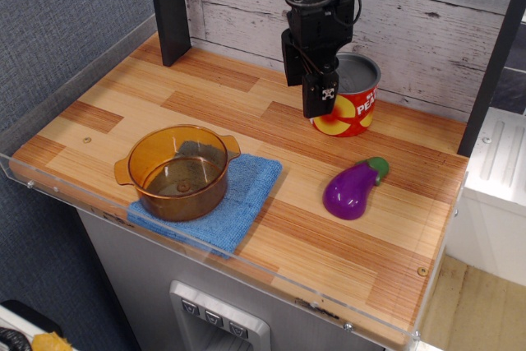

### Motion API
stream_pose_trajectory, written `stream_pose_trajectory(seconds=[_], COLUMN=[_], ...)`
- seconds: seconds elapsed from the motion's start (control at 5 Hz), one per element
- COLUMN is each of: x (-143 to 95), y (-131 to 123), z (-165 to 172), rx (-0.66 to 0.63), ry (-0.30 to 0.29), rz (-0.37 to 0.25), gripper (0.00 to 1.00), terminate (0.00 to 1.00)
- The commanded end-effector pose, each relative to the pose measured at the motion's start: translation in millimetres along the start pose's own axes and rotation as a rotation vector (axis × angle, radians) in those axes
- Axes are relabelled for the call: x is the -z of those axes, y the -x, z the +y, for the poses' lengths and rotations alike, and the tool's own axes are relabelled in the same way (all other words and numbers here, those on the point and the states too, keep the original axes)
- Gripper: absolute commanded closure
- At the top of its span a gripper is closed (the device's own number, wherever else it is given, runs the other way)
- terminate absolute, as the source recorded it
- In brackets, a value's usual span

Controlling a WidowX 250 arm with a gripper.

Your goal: Place the can behind and left of the eggplant

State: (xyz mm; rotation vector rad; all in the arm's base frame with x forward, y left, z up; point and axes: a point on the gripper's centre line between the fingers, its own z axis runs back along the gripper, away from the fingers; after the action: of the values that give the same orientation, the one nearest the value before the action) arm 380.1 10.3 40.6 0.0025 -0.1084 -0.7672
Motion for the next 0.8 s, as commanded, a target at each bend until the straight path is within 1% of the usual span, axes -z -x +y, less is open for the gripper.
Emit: stream_pose_trajectory(seconds=[0.0,0.2,0.4,0.6], x=[-39.7,-49.4,-63.2,-71.0], y=[38.5,59.8,76.4,88.8], z=[18.1,32.5,46.7,55.9], rx=[-0.205,-0.419,-0.665,-0.84], ry=[-0.074,-0.104,-0.178,-0.265], rz=[-0.036,-0.077,-0.158,-0.161], gripper=[0.0,0.0,0.0,0.0], terminate=[0.0,0.0,0.0,0.0])
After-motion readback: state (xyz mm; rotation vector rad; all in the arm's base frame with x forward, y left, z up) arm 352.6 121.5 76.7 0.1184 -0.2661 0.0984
